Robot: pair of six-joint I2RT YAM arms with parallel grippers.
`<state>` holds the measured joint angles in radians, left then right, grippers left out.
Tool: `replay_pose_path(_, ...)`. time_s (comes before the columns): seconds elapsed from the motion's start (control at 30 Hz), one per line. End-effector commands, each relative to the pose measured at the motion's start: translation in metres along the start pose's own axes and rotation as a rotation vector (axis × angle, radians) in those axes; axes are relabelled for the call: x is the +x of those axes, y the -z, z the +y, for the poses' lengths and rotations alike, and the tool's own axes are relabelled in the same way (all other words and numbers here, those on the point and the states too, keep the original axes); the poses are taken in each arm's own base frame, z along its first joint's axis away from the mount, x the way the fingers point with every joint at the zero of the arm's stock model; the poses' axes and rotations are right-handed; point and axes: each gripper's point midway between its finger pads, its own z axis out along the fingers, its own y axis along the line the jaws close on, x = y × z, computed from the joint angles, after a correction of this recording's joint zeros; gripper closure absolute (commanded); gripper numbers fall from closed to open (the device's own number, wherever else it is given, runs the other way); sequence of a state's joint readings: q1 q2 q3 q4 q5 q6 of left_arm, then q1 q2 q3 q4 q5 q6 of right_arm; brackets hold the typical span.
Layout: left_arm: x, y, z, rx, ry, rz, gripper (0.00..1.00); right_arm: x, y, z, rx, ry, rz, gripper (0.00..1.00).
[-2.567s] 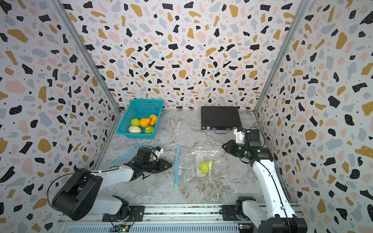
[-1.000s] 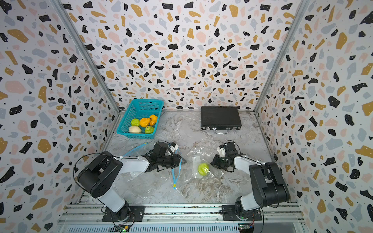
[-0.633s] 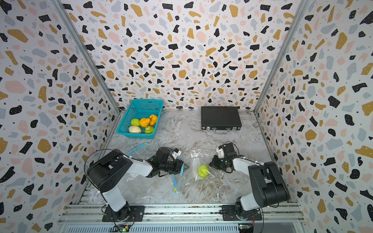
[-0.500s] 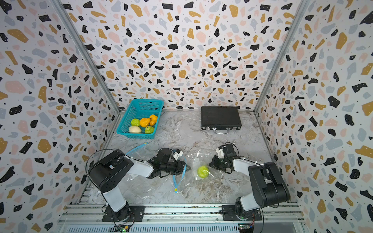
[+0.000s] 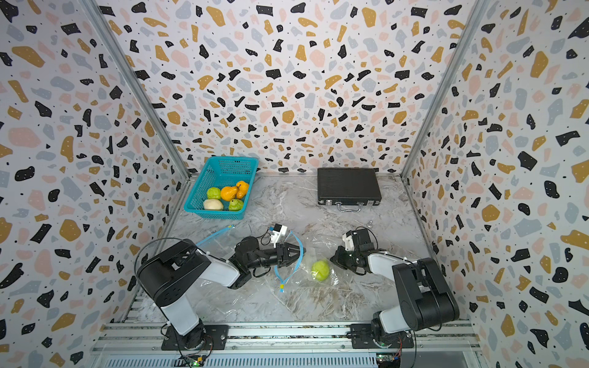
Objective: Open the zip-top bag and take out the pear
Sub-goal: Pick up the pear from the zipper food storage bag.
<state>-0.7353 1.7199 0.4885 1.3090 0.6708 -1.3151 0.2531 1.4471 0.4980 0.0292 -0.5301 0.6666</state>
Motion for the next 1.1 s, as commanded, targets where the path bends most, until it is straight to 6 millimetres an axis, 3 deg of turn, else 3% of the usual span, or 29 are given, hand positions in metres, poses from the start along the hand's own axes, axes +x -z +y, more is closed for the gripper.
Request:
replay_pose_path(0.0,-0.007,0.003,-0.043,0.121,-0.102,-0.033,0.57,0.003,0.002,-0.002,0.013,-0.002,-0.005,1.00)
replay_pose_path(0.07,-0.003,0.003,-0.038,0.113,-0.084,-0.018,0.57,0.003,0.002,-0.002,0.011,-0.002,-0.005,1.00)
replay_pose_path(0.3,0.031,0.023,0.038,-0.071,0.048,0.017,0.59,0.005,0.007,0.000,0.015,0.012,-0.005,1.00)
replay_pose_path(0.37,0.037,0.031,0.048,-0.104,0.061,0.012,0.59,0.004,0.009,0.002,0.010,0.017,-0.009,1.00)
replay_pose_path(0.77,0.025,0.060,0.019,-0.091,0.033,-0.112,0.53,0.008,0.015,0.001,0.028,0.025,-0.002,1.00)
replay_pose_path(0.93,0.020,0.092,0.022,-0.196,0.027,-0.167,0.44,0.009,0.015,0.002,0.024,0.027,0.002,1.00)
replay_pose_path(1.07,0.019,0.126,0.010,-0.433,-0.097,-0.160,0.32,0.009,0.016,0.003,0.020,0.031,0.003,1.00)
